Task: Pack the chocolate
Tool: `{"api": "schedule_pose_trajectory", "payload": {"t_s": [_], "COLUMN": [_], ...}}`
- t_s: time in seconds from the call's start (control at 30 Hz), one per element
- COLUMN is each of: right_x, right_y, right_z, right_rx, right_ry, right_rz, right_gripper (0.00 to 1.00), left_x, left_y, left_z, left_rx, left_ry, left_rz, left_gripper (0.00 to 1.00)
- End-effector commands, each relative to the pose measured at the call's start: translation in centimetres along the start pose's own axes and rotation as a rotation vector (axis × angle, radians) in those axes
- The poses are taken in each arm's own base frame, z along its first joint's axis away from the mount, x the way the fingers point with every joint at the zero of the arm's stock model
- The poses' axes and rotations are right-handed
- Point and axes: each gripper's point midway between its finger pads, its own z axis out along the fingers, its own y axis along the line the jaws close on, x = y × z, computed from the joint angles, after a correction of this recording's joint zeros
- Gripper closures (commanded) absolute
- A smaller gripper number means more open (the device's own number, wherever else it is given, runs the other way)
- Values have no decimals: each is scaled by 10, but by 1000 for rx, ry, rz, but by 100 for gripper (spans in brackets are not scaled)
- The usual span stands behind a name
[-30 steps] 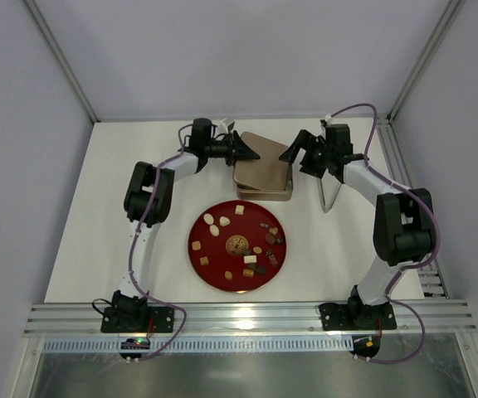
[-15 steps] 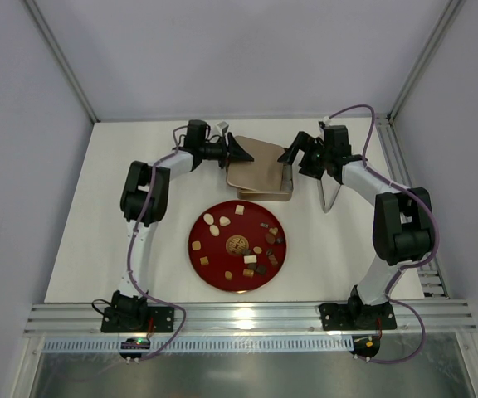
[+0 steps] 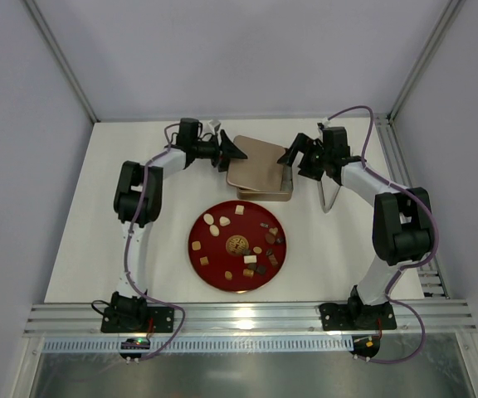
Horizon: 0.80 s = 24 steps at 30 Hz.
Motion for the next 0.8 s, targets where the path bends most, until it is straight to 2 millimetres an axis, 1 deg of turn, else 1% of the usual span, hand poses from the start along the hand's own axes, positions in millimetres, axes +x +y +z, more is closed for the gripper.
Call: {"api": "schedule_pose_trajectory", "payload": {"t_s": [0.0,0.17,0.33,0.5,0.77], "right_x": [-7,-6,-5,-2,4], "right_y": [3,5,3,-1,-2], "right_z": [2,3,4,9,14], "right_rx": [-8,-9,0,17,24], "right_ry": [-35,-33,-32,-16,-1], "right_rz": [-40,-43,-45,-45,-51], "right_gripper": [3,4,5,7,8], "left_x": [-3,0,0,0,2], "left_y": [-21,-7,-3,12,25], "left_z": [-21,-25,-25,-26,-30], "left_rx": [-12,-69,-92,-164,-235], "left_ry": [-24,-20,-19,-18,-17], "left_rz": [55,36,58,49,71], "left_gripper": [44,47,48,50,52]}}
